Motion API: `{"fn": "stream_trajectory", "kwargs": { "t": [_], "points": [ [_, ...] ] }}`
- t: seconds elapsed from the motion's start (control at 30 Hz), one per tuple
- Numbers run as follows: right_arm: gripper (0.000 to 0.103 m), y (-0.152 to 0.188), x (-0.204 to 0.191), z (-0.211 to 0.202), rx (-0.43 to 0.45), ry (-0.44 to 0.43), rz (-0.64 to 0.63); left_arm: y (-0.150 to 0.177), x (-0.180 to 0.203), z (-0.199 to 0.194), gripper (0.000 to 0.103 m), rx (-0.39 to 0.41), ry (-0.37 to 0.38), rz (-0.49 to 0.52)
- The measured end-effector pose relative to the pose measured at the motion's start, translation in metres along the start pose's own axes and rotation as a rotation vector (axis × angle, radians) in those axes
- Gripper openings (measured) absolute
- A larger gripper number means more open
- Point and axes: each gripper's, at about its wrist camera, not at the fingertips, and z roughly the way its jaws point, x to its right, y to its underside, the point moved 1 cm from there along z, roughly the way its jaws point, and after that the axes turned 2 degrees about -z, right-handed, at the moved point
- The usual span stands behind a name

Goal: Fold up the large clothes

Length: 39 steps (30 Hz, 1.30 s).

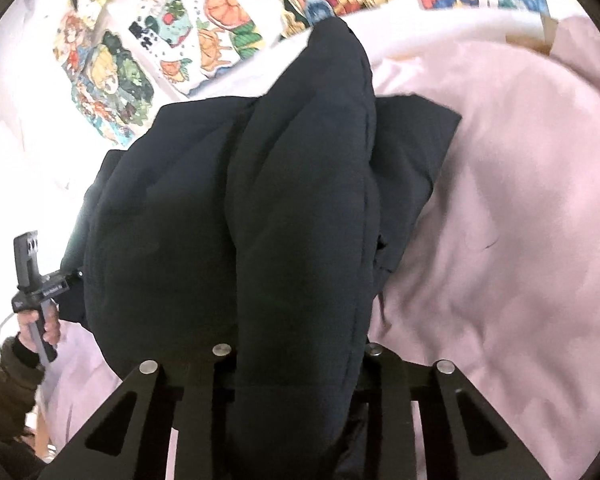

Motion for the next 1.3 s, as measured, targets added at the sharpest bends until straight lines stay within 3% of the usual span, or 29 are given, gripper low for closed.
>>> {"fn": "stream_trajectory", "kwargs": {
  "t": [0.1,0.3,0.47,0.63,0.8,0.93,1.03,1.23,1.3],
  "points": [
    [0.024,0.002,-0.02,-0.017,0.036,0.029,-0.037,-0.016,0.026,-0.011,0.013,0.018,-0.016,0.036],
    [0.023,0.023,-0.06,-0.058,0.081,0.025,-0.07,-0.013,0.059,-0.058,0.011,0.05,-0.051,0.107],
    [0.023,0.055,-0.093,-0.101,0.097,0.012,-0.087,0.016,0.069,-0.097,0.011,0.067,-0.052,0.125],
    [0.023,0.089,-0.124,-0.132,0.062,0.048,-0.109,0.066,0.079,-0.129,0.011,0.068,-0.049,0.145],
    [0.023,0.123,-0.142,-0.144,0.014,0.112,-0.07,0.097,0.081,-0.117,0.011,0.008,-0.031,0.127],
    [0.024,0.141,-0.132,-0.13,-0.032,0.141,-0.02,0.111,0.076,-0.093,0.013,-0.024,-0.051,0.105],
    [0.029,0.142,-0.119,-0.123,-0.045,0.137,0.034,0.112,0.063,-0.086,0.019,-0.065,-0.028,0.033],
    [0.049,0.151,-0.115,-0.124,-0.055,0.209,0.064,0.107,0.042,-0.084,0.034,-0.111,-0.012,-0.118],
    [0.063,0.157,-0.115,-0.125,-0.056,0.252,0.074,0.109,0.043,-0.087,0.037,-0.105,-0.031,-0.15]
  ]
}}
